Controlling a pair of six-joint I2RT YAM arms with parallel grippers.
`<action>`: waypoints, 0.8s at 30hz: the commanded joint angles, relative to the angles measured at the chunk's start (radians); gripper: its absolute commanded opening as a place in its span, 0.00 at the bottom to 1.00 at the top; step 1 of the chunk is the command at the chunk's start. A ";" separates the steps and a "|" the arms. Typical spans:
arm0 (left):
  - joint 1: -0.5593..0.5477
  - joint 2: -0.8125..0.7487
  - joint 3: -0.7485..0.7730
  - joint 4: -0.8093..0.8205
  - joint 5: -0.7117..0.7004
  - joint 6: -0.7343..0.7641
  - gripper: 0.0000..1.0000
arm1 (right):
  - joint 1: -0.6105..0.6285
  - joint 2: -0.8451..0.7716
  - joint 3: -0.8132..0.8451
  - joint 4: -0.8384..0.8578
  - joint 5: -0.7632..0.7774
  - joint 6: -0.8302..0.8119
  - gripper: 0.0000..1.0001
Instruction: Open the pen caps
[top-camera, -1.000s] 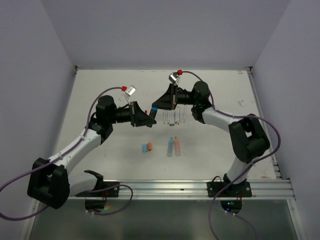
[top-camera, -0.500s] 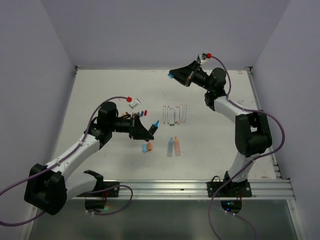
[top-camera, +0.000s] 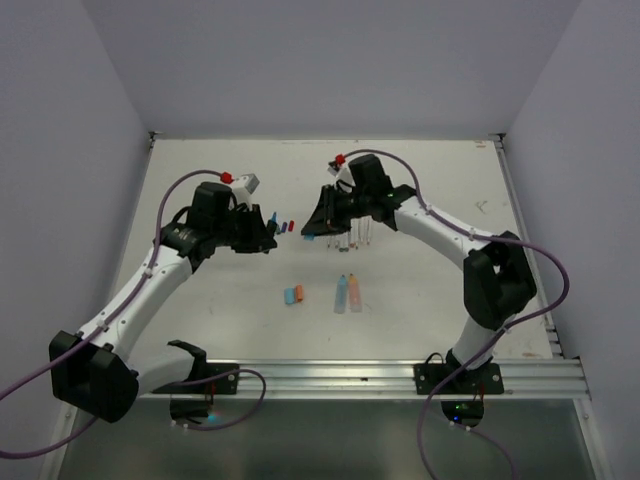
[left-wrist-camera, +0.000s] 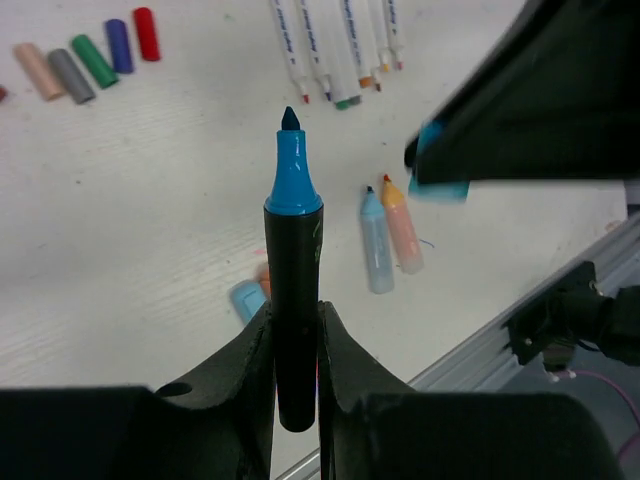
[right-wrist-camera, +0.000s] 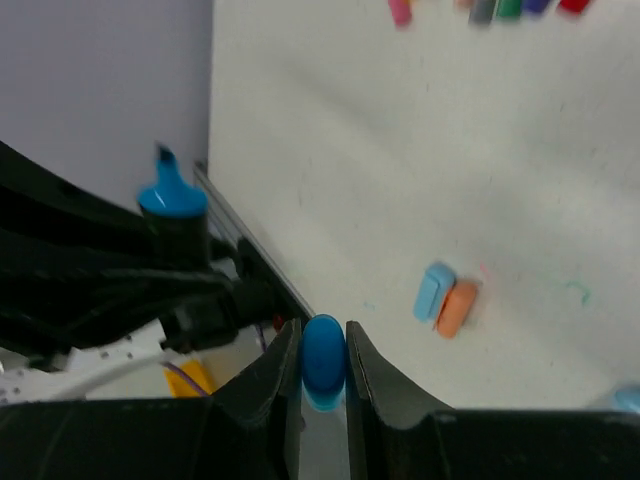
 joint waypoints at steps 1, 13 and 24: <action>0.006 -0.022 0.077 -0.114 -0.186 0.037 0.00 | 0.070 -0.003 -0.048 -0.216 0.062 -0.140 0.00; 0.006 -0.045 0.057 -0.145 -0.151 0.006 0.00 | 0.130 0.135 -0.113 -0.204 0.126 -0.143 0.00; 0.006 -0.095 0.015 -0.152 -0.119 -0.006 0.00 | 0.179 0.232 -0.100 -0.164 0.181 -0.142 0.08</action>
